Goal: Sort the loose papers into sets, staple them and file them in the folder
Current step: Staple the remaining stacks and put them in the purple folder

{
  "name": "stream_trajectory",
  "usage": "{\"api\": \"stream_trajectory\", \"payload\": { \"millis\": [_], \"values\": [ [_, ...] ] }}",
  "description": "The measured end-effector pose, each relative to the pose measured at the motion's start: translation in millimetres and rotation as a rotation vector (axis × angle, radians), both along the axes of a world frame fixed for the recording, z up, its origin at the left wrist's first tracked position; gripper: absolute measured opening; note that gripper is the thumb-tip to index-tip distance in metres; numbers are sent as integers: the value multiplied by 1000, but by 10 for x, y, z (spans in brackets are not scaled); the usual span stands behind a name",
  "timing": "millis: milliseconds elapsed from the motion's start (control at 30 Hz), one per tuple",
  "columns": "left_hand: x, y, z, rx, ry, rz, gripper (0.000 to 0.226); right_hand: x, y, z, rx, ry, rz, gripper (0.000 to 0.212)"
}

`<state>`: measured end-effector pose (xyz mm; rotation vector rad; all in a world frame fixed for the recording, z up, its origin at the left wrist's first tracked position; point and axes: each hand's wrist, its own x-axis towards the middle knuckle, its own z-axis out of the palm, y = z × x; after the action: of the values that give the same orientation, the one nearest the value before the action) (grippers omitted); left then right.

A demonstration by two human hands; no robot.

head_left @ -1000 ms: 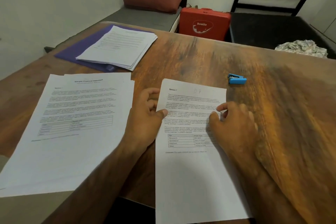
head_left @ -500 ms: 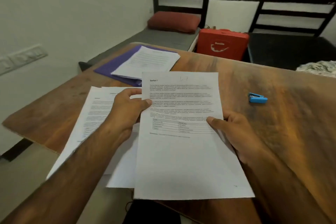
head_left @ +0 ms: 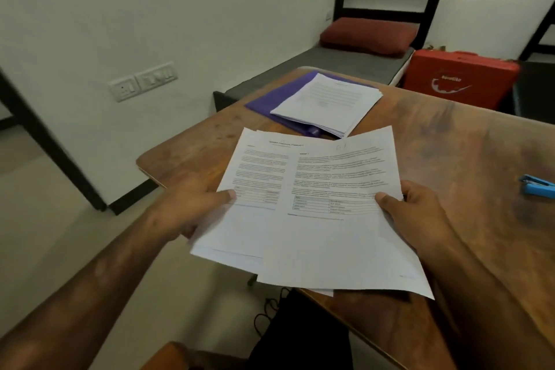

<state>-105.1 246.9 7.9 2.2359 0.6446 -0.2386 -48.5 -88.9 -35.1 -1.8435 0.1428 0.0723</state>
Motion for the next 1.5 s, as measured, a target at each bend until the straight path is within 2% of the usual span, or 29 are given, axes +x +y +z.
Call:
{"api": "stream_trajectory", "payload": {
  "millis": [67,233,367,467,600,900,1000,1067,1167,1300,1400,1500],
  "values": [
    [16,-52,57,-190,18,67,27,-3,0,-24,-17,2,-7,13],
    [59,-105,76,-469,47,164,24,-18,-1,-59,-42,-1,-26,16],
    [68,-94,42,-598,44,150,18,-21,1,-57,-54,3,-27,16],
    [61,-113,21,-487,0,75,10,-16,12,-48,-79,-10,-17,17],
    [63,11,73,-284,-144,63,10,-12,-18,-32,-85,-6,-29,17],
    [-10,748,269,-398,-267,173,20,-83,-194,2,-231,-35,-102,22],
    [-36,893,336,-436,-318,210,17,-126,-247,24,-238,-43,-108,24],
    [-43,922,348,-471,-352,231,17,-139,-251,24,-199,-38,-107,22],
    [-73,717,296,-548,-334,163,23,-138,-160,44,-13,30,-105,17],
    [-47,156,29,-639,-160,36,22,-188,102,155,249,105,-24,13],
    [-10,-158,-87,-488,-101,-70,13,-215,259,183,320,124,31,16],
    [-17,-272,-56,-311,-103,-199,7,-185,325,136,424,185,-18,33]
  ]
}}
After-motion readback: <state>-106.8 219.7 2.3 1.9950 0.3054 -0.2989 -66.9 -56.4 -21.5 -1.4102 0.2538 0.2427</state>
